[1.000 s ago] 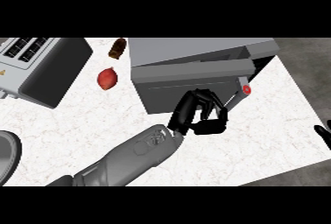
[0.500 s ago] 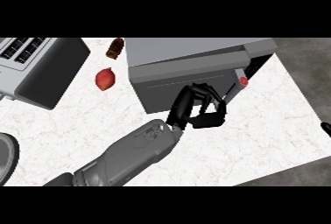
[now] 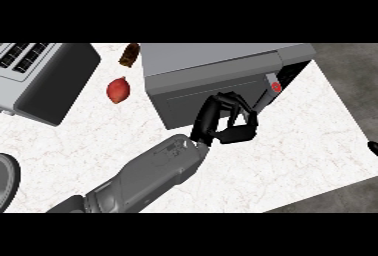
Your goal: Pick up the milk, place it into the microwave and close the microwave
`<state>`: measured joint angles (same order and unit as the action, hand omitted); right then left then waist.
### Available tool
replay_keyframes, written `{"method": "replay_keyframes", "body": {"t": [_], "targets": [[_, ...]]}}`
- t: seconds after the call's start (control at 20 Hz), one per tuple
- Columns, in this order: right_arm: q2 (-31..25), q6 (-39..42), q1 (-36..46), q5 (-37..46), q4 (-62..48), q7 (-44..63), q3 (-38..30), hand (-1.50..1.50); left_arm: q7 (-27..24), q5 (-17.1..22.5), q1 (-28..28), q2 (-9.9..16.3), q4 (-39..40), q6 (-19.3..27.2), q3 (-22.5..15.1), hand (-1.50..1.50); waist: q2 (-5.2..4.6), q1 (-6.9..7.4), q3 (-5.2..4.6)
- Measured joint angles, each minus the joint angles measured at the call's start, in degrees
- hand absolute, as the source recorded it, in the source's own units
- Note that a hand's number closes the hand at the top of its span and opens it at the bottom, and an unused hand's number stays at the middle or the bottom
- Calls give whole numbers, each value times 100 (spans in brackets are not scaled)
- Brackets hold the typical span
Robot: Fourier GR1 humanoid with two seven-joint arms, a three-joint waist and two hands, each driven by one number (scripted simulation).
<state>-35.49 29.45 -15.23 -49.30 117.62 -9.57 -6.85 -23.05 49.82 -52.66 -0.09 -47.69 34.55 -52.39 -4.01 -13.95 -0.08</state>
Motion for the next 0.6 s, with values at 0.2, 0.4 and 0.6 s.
{"method": "replay_keyframes", "body": {"t": [0.2, 0.4, 0.6], "targets": [[-37, 72, 22, -88, 68, 25, 31, -150, -152, 135, -56, 1, 77, 27, -16, 150, -20, -20, -1], [-100, 148, 12, -185, 110, 67, 41, -150, -322, 258, -50, 1, 98, 93, -32, 150, -23, -49, 0], [-164, 183, 46, -253, 181, 112, 48, -150, -472, 370, -58, 1, 114, 116, -65, 150, -32, -57, -3]]}}
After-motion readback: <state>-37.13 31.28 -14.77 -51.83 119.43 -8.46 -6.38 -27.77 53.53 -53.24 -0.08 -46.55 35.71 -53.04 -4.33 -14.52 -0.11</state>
